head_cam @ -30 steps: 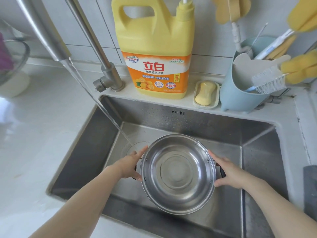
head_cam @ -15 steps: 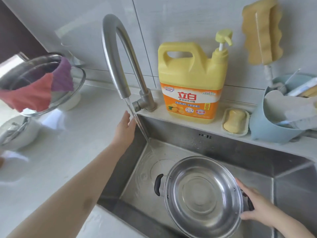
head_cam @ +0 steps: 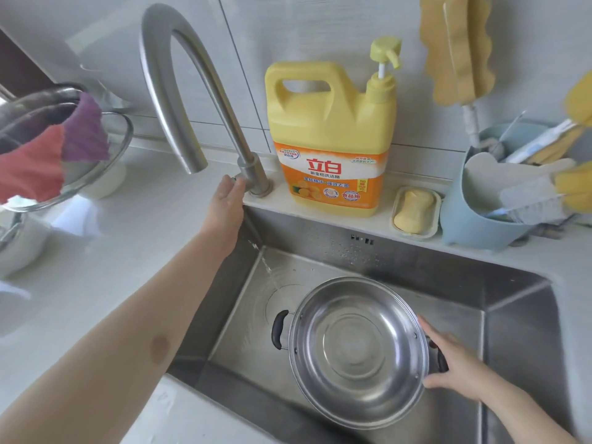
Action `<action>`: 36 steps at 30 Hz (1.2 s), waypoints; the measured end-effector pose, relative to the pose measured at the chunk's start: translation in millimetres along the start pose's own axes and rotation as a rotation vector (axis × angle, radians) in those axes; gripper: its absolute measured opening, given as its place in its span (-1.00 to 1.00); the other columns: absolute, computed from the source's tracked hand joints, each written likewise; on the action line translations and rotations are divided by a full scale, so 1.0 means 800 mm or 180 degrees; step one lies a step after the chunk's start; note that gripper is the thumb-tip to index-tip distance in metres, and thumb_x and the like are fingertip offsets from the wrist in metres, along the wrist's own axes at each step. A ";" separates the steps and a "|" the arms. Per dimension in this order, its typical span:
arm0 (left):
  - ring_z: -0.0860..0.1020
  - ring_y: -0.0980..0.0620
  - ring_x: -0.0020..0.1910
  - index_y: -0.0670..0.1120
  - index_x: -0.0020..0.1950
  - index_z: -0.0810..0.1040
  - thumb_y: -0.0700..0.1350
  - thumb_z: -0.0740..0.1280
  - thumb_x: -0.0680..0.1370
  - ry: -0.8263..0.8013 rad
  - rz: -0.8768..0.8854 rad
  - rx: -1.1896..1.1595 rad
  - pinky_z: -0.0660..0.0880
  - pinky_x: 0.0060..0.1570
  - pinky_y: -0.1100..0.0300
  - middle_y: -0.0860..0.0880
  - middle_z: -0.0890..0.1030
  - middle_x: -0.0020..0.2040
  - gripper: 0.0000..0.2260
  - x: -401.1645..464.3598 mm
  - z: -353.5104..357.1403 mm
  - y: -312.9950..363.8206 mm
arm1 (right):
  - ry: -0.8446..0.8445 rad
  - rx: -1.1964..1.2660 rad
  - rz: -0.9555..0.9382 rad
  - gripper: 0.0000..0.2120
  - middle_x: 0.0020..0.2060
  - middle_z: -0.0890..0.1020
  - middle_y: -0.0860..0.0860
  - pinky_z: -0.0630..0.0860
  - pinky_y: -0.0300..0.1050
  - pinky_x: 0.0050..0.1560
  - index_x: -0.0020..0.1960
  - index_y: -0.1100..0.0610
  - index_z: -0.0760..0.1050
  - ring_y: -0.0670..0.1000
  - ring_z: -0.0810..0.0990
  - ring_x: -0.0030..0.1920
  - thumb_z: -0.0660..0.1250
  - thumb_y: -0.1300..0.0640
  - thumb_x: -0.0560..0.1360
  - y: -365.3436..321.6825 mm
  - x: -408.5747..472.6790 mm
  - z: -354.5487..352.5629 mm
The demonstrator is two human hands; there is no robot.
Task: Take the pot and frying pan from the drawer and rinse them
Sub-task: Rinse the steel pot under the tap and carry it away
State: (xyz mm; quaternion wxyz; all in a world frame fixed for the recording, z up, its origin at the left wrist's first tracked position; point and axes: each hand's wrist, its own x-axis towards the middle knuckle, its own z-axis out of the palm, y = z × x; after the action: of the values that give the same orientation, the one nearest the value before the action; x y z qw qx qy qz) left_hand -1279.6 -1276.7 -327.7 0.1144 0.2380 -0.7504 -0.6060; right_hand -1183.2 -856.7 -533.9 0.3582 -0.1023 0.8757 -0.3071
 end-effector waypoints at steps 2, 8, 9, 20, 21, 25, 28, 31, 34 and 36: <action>0.42 0.23 -0.12 0.16 -0.07 0.41 0.02 0.23 0.60 -0.0209 0.0230 0.0443 0.33 0.03 0.18 0.18 0.41 -0.14 -0.94 -0.012 -0.010 -0.021 | -0.0016 -0.0029 0.0010 0.14 0.28 0.29 -0.03 0.30 -0.12 0.38 0.16 -0.74 -0.33 -0.03 0.36 0.33 0.55 -0.09 0.19 -0.001 0.000 0.000; 0.02 -0.01 0.58 -0.05 0.62 -0.12 0.10 0.54 0.37 -0.2050 -0.0216 0.2767 0.06 0.53 0.09 -0.04 -0.07 0.61 0.06 -0.099 -0.005 -0.158 | -0.0076 -0.0002 0.0091 0.13 0.26 0.29 -0.03 0.31 -0.24 0.28 0.29 -0.55 -0.30 -0.05 0.38 0.30 0.58 -0.02 0.28 -0.005 0.000 -0.001; -0.03 -0.02 0.59 0.01 0.60 -0.22 0.06 0.58 0.35 -0.2511 -0.0289 0.3171 0.06 0.53 0.09 -0.02 -0.18 0.61 0.14 -0.115 -0.001 -0.181 | -0.0081 -0.0007 0.0083 0.13 0.27 0.28 -0.03 0.30 -0.23 0.29 0.29 -0.54 -0.30 -0.05 0.37 0.31 0.58 -0.01 0.28 -0.005 0.000 -0.001; 0.15 -0.01 0.44 0.11 0.53 -0.43 0.04 0.65 0.19 -0.3040 0.0158 0.3708 0.27 0.43 0.07 0.04 0.07 0.47 0.36 -0.120 0.010 -0.261 | 0.0033 -0.0197 0.0196 0.38 0.20 0.15 -0.12 0.48 -0.16 0.18 0.40 -0.44 -0.45 -0.09 0.42 0.15 0.65 -0.01 0.15 -0.018 -0.008 0.016; 0.15 -0.02 0.43 0.11 0.54 -0.43 0.05 0.65 0.18 -0.3063 0.0176 0.3705 0.26 0.43 0.06 0.04 0.09 0.44 0.36 -0.120 0.009 -0.263 | 0.0044 -0.0178 0.0208 0.39 0.19 0.14 -0.12 0.47 -0.15 0.19 0.40 -0.44 -0.46 -0.09 0.41 0.16 0.66 -0.01 0.15 -0.018 -0.009 0.018; 0.14 -0.02 0.42 0.13 0.53 -0.41 0.08 0.66 0.17 -0.3124 0.0216 0.3618 0.23 0.46 0.05 0.03 0.12 0.40 0.37 -0.124 -0.005 -0.257 | 0.0000 -0.0071 0.0155 0.40 0.19 0.14 -0.14 0.48 -0.13 0.22 0.30 -0.54 -0.49 -0.12 0.41 0.08 0.67 -0.05 0.10 -0.030 -0.023 0.016; 0.15 0.02 0.41 0.13 0.54 -0.39 0.12 0.65 0.17 -0.3039 0.0417 0.3520 0.20 0.46 0.11 0.04 0.12 0.39 0.36 -0.125 -0.023 -0.225 | 0.0103 -0.0021 0.0034 0.40 0.22 0.14 -0.15 0.47 -0.15 0.23 0.33 -0.55 -0.45 -0.14 0.42 0.08 0.66 -0.08 0.05 -0.056 -0.051 -0.001; 0.14 0.01 0.43 0.11 0.54 -0.39 0.16 0.65 0.18 -0.2893 0.0724 0.3487 0.20 0.46 0.12 0.04 0.11 0.40 0.36 -0.121 -0.041 -0.173 | 0.0341 0.0039 -0.0181 0.40 0.29 0.12 -0.16 0.37 -0.12 0.35 0.37 -0.53 -0.40 -0.10 0.34 0.29 0.65 -0.07 0.04 -0.091 -0.084 -0.027; 0.12 -0.01 0.44 0.13 0.54 -0.39 0.23 0.64 0.13 -0.2736 0.0997 0.3439 0.17 0.47 0.12 0.03 0.09 0.41 0.39 -0.123 -0.059 -0.111 | 0.0585 0.0035 -0.0399 0.36 0.28 0.11 -0.21 0.28 -0.24 0.32 0.40 -0.48 -0.35 -0.13 0.24 0.34 0.66 -0.06 0.07 -0.129 -0.122 -0.058; 0.12 -0.02 0.45 0.17 0.54 -0.38 0.24 0.64 0.10 -0.2583 0.1201 0.3328 0.17 0.48 0.10 0.06 0.09 0.41 0.39 -0.131 -0.071 -0.070 | 0.0770 0.0035 -0.0547 0.31 0.22 0.17 -0.20 0.28 -0.32 0.21 0.40 -0.47 -0.31 -0.15 0.27 0.29 0.66 -0.04 0.12 -0.155 -0.151 -0.081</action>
State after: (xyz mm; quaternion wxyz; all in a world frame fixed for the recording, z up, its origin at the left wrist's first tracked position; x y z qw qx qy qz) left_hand -1151.1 -1281.9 -355.8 -0.2018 -0.1186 -0.9563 -0.1753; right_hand -1145.9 -876.0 -353.9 0.2231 -0.1372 0.8988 -0.3515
